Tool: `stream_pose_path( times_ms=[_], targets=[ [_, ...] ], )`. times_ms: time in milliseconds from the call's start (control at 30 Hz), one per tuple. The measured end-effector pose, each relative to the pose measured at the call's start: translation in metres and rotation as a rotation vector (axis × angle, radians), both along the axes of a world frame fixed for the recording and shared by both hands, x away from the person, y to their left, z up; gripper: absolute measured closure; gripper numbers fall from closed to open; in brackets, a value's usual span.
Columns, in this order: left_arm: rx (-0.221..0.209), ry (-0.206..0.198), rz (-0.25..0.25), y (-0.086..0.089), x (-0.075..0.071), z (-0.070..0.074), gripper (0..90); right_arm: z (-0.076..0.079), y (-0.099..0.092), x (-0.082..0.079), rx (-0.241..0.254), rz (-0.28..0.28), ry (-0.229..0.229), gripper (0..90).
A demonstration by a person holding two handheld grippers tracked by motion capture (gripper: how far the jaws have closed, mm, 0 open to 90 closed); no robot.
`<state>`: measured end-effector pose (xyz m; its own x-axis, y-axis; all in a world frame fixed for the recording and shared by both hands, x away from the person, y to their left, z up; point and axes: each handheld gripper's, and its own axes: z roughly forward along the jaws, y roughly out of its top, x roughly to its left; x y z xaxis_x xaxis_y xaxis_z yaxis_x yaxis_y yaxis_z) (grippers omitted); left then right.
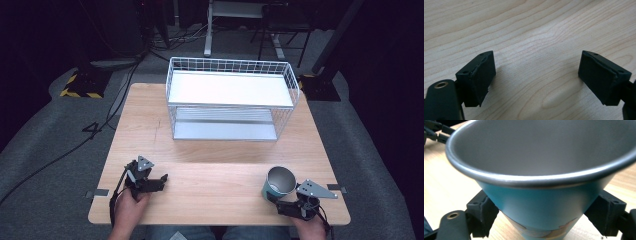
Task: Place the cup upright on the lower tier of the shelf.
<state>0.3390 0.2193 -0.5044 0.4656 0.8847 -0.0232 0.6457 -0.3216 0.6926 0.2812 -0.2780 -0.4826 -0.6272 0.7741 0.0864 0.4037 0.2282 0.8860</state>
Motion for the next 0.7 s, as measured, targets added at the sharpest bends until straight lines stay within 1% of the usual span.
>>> stream_pose_path(
  times_ms=[67, 100, 133, 167, 267, 300, 333, 433, 500, 600, 667, 700],
  targets=[
    [-0.001, 0.0, 0.001, 0.0, 0.0, 0.0, 15.0, 0.002, 0.0, 0.0, 0.002, -0.003, -0.004, 19.3],
    [-0.002, 0.001, 0.002, -0.001, 0.0, 0.0, 15.0, 0.004, 0.001, 0.002, 0.017, -0.004, -0.002, 19.3],
    [-0.002, 0.001, 0.002, -0.001, 0.0, 0.0, 15.0, 0.004, 0.001, 0.002, 0.017, -0.004, -0.002, 19.3],
    [-0.003, 0.004, 0.003, -0.001, 0.001, 0.0, 15.0, 0.006, 0.003, 0.005, 0.029, 0.0, 0.009, 19.3],
    [-0.001, 0.003, 0.006, -0.001, 0.001, 0.0, 15.0, 0.008, 0.006, 0.009, 0.019, 0.005, 0.012, 19.3],
    [-0.003, 0.003, 0.012, -0.002, 0.001, 0.0, 15.1, 0.011, 0.01, 0.014, 0.016, 0.006, 0.017, 19.3],
    [-0.002, -0.001, 0.013, -0.002, 0.002, 0.0, 15.0, 0.012, 0.012, 0.016, 0.02, 0.003, 0.021, 19.3],
    [-0.002, 0.002, 0.035, -0.004, 0.002, 0.0, 15.0, 0.014, 0.015, 0.023, 0.018, 0.0, 0.022, 19.3],
    [-0.002, 0.002, 0.037, -0.004, 0.002, 0.0, 15.1, 0.015, 0.017, 0.026, 0.022, -0.001, 0.025, 19.3],
    [-0.001, 0.002, 0.037, -0.004, 0.002, 0.0, 15.1, 0.019, 0.026, 0.038, 0.0, -0.008, 0.036, 19.3],
    [-0.002, 0.002, 0.037, -0.004, 0.002, 0.0, 15.1, 0.02, 0.028, 0.041, -0.007, -0.012, 0.044, 19.3],
    [0.0, 0.001, 0.037, -0.004, 0.002, 0.0, 15.1, 0.023, 0.032, 0.048, -0.021, -0.017, 0.044, 19.3]
  ],
)
